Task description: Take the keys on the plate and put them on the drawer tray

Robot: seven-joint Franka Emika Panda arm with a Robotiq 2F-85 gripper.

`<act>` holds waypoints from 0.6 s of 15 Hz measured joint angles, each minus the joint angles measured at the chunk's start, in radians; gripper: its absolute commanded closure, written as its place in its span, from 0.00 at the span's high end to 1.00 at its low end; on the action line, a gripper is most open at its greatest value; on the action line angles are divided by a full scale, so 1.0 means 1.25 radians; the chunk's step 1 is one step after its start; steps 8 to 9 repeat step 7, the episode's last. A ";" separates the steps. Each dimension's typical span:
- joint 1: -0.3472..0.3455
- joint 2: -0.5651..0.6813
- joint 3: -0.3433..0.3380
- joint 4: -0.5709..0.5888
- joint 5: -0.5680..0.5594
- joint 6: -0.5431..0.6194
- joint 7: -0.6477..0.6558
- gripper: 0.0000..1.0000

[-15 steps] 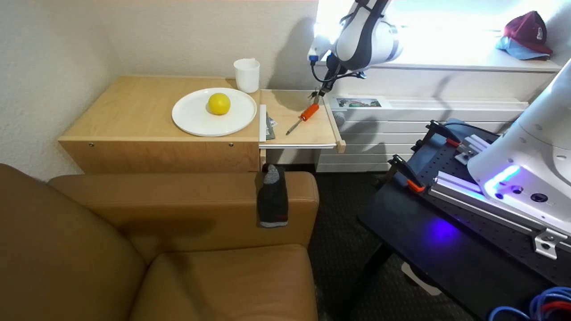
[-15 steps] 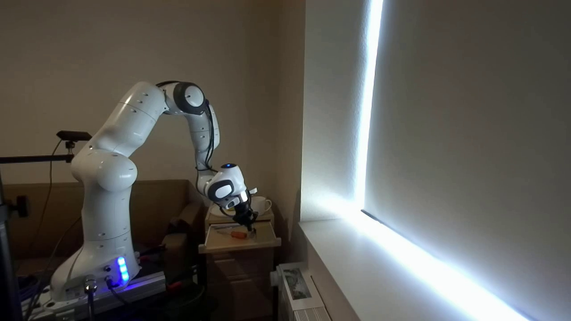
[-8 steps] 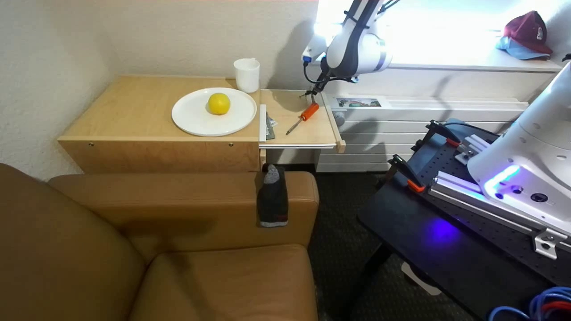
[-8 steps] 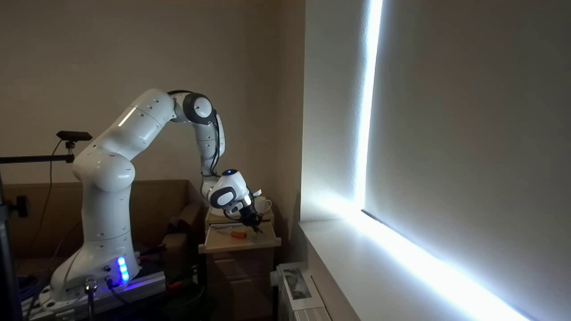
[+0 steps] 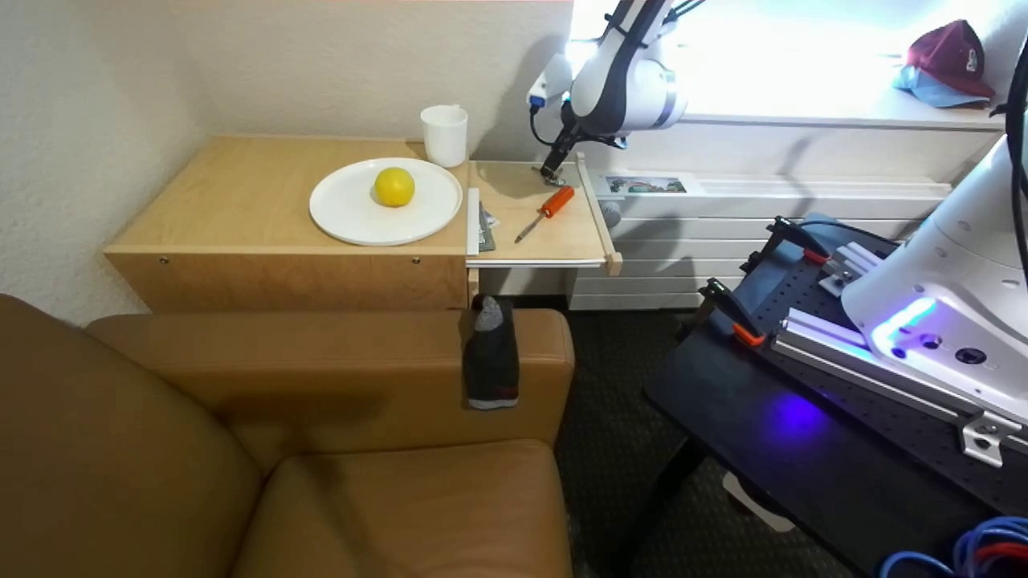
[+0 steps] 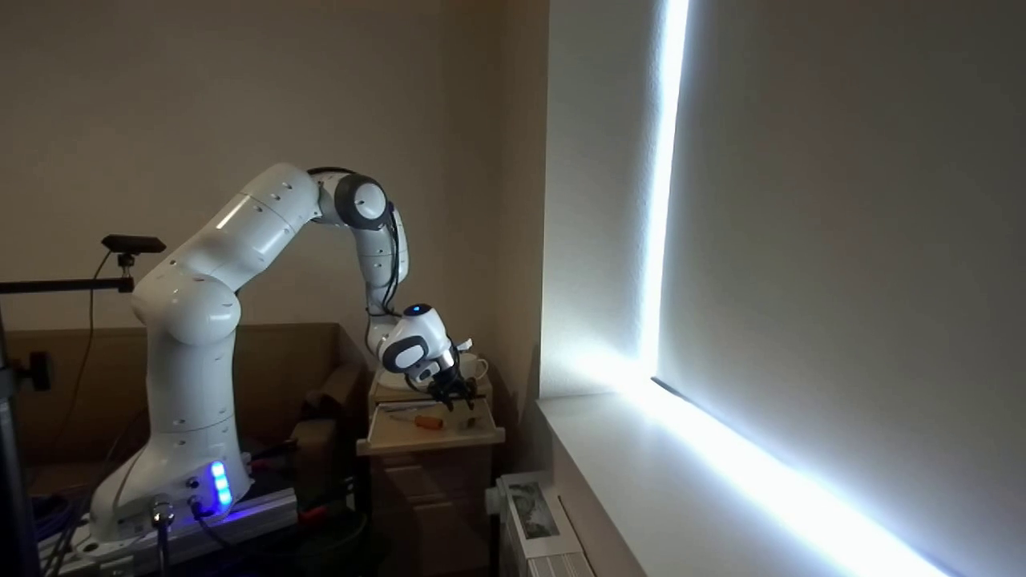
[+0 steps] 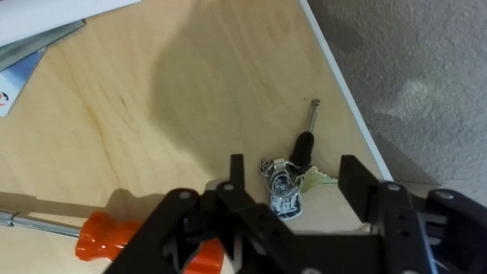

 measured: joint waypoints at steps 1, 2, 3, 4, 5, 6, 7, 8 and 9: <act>0.000 -0.006 0.007 0.001 0.000 0.000 -0.003 0.99; 0.000 -0.016 0.014 0.000 0.000 0.000 -0.009 1.00; -0.001 -0.034 0.021 -0.004 -0.001 0.000 -0.018 1.00; 0.002 -0.060 0.023 -0.014 -0.001 0.000 -0.030 1.00; 0.005 -0.096 0.023 -0.031 -0.001 0.000 -0.043 1.00; 0.010 -0.136 0.022 -0.053 0.001 0.000 -0.054 1.00; 0.013 -0.179 0.023 -0.076 0.000 0.002 -0.066 1.00; 0.013 -0.179 0.023 -0.076 0.000 0.002 -0.066 1.00; 0.013 -0.179 0.023 -0.076 0.000 0.002 -0.066 1.00</act>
